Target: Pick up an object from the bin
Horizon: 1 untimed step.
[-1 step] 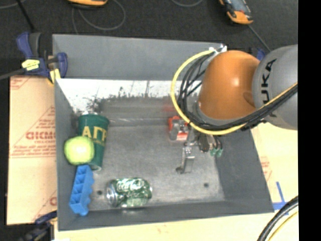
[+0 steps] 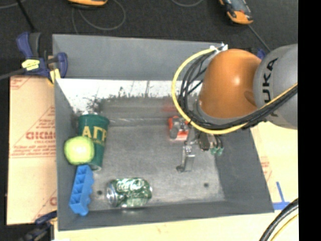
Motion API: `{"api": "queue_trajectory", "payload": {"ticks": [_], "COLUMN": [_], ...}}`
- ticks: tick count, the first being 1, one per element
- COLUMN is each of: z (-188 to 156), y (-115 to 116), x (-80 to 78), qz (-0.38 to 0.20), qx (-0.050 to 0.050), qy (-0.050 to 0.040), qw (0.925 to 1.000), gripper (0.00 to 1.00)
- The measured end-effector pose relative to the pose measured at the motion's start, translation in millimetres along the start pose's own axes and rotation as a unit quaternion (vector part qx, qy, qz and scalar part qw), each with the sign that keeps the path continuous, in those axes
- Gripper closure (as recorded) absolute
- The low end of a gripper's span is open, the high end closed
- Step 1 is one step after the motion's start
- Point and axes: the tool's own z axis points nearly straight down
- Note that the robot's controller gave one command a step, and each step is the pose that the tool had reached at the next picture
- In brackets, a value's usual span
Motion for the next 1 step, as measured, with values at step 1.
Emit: {"api": "queue_trajectory", "payload": {"ticks": [1], "z": [64.9], "y": [32.4], "x": [6.6], "qz": [-0.027], "qx": [0.001], "qy": [-0.0033], "qw": [0.9996], "gripper": [0.00]}}
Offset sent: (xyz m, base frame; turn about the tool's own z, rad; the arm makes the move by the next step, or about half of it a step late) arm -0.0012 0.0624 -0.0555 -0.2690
